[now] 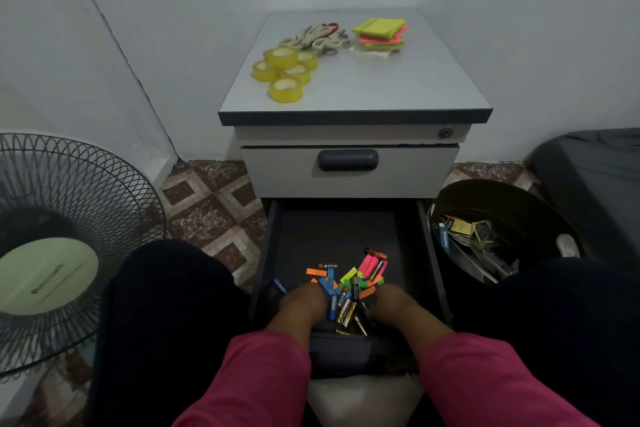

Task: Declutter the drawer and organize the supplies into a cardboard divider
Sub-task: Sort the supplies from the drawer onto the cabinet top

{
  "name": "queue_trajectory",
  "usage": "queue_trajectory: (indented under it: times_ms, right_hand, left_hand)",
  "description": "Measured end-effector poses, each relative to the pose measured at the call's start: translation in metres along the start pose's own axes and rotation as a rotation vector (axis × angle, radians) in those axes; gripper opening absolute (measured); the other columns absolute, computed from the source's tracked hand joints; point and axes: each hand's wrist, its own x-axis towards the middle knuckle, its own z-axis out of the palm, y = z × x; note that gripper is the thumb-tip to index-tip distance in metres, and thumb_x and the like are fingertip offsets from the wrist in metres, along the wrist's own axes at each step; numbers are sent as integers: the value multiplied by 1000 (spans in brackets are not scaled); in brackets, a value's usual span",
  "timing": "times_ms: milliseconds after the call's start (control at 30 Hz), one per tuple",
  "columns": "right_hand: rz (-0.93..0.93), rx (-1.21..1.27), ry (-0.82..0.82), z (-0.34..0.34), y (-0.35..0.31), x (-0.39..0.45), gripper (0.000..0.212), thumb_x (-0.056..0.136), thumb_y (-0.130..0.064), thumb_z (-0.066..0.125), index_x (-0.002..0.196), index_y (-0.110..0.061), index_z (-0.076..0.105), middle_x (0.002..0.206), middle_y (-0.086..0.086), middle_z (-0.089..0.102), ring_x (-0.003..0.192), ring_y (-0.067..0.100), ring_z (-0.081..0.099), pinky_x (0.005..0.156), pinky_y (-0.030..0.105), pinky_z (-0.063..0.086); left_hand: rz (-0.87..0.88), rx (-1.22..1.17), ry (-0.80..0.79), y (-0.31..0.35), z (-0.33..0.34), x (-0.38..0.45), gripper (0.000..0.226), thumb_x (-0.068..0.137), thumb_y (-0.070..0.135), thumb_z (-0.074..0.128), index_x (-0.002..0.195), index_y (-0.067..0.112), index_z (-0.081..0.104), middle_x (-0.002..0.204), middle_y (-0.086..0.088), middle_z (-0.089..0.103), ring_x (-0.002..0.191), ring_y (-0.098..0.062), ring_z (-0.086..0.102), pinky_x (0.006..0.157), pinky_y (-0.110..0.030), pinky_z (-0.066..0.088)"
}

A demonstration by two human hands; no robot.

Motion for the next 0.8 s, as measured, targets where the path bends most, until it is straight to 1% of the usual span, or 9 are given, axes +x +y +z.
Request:
queue_trajectory:
  times_ms: [100, 200, 267, 300, 400, 533, 667, 733, 800]
  right_hand:
    - [12, 176, 47, -5, -1, 2, 15, 89, -20, 61, 97, -9, 67, 99, 7, 65, 90, 17, 63, 72, 26, 48]
    - [-9, 298, 78, -14, -8, -3, 12, 89, -20, 63, 85, -11, 70, 86, 5, 66, 80, 15, 63, 71, 26, 50]
    - [-52, 462, 100, -24, -15, -10, 15, 90, -13, 62, 76, -12, 67, 72, 1, 63, 66, 11, 59, 59, 21, 49]
    - [-76, 565, 93, -31, -19, -14, 16, 91, -9, 61, 76, -10, 67, 69, 1, 61, 62, 11, 58, 55, 19, 48]
    - [-151, 740, 109, -57, -31, -30, 10, 91, -8, 61, 82, -9, 65, 74, 4, 62, 66, 14, 59, 61, 26, 50]
    - [-282, 849, 201, -99, -48, -58, 6, 92, -11, 60, 90, -10, 65, 82, 7, 65, 74, 19, 62, 62, 26, 51]
    - [-407, 890, 378, -148, -71, -83, 5, 92, -15, 61, 91, -16, 66, 88, 6, 69, 80, 19, 66, 65, 24, 53]
    - [-473, 892, 489, -175, -83, -88, 6, 91, -15, 63, 89, -13, 68, 85, 8, 70, 76, 20, 67, 65, 25, 56]
    - [-500, 861, 608, -201, -96, -88, 7, 89, -19, 66, 88, -14, 71, 81, 8, 71, 74, 21, 68, 67, 29, 58]
  left_hand:
    - [-9, -94, 46, 3, -7, -2, 36, 96, 12, 52, 130, 3, 51, 134, -15, 53, 123, -28, 52, 97, -35, 44]
    - [39, -219, 139, 5, -19, -3, 34, 93, 16, 57, 125, 4, 57, 127, -14, 59, 116, -28, 57, 93, -33, 46]
    - [85, -314, 194, 7, -32, -7, 29, 92, 16, 58, 118, 3, 61, 119, -15, 62, 111, -28, 59, 89, -32, 46]
    - [113, -378, 229, 8, -39, -9, 26, 92, 16, 58, 114, 3, 63, 115, -16, 64, 107, -27, 60, 86, -32, 47]
    - [183, -601, 321, 9, -64, -21, 23, 93, 15, 57, 113, 6, 63, 109, -15, 65, 99, -26, 62, 81, -34, 48]
    - [310, -718, 476, 9, -102, -48, 25, 95, 17, 55, 119, 13, 60, 100, -2, 62, 93, -15, 57, 81, -29, 43]
    - [472, -813, 591, 18, -148, -79, 23, 96, 16, 53, 118, 18, 59, 99, 1, 60, 93, -13, 56, 75, -24, 39]
    - [526, -833, 721, 25, -174, -87, 21, 95, 15, 54, 116, 16, 61, 104, -1, 60, 91, -10, 54, 72, -21, 38]
    - [539, -809, 861, 33, -198, -89, 18, 96, 16, 53, 111, 14, 61, 105, -2, 58, 91, -12, 53, 74, -23, 37]
